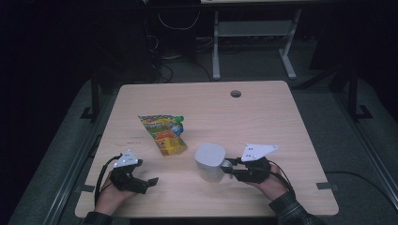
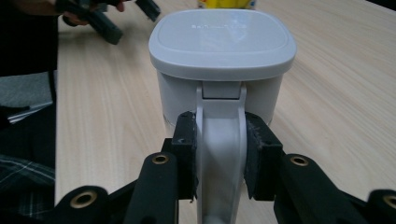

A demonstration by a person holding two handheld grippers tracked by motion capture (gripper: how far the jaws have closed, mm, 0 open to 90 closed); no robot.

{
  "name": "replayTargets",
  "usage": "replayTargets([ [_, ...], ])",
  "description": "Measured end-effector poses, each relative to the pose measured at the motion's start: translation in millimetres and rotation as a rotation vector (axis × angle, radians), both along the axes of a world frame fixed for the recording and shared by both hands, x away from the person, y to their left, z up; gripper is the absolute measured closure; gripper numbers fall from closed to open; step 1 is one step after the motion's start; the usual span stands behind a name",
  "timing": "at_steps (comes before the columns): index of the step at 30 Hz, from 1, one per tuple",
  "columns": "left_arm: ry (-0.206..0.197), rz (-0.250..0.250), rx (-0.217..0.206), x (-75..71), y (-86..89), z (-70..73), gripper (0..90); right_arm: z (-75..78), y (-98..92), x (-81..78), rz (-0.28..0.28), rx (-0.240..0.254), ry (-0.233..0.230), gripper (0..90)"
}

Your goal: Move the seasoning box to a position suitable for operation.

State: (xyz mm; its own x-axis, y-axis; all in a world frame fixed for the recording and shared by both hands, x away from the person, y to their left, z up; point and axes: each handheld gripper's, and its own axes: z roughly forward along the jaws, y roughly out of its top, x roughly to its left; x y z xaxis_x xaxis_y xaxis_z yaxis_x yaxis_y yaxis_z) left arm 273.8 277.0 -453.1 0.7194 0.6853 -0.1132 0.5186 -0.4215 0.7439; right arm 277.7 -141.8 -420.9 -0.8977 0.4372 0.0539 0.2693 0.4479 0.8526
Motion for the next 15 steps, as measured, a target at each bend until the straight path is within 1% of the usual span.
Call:
replayTargets([
  [4, -0.001, -0.004, 0.003, 0.0, 0.0, -0.1, 0.0, -1.5, 4.2, -4.4, 0.046, 0.009, 0.001, 68.5],
  [6, -0.001, -0.005, 0.002, 0.0, 0.0, -0.2, 0.0, -1.5, 4.3, -4.9, 0.054, 0.009, 0.004, 68.5],
  [7, -0.001, 0.000, -0.006, -0.2, -0.7, -0.5, 0.0, -2.0, 4.2, -5.7, 0.071, 0.010, 0.004, 68.5],
  [15, 0.001, -0.004, -0.006, -0.4, -1.3, -0.9, 0.0, -6.9, -1.8, -5.0, 0.095, 0.003, 0.013, 68.3],
])
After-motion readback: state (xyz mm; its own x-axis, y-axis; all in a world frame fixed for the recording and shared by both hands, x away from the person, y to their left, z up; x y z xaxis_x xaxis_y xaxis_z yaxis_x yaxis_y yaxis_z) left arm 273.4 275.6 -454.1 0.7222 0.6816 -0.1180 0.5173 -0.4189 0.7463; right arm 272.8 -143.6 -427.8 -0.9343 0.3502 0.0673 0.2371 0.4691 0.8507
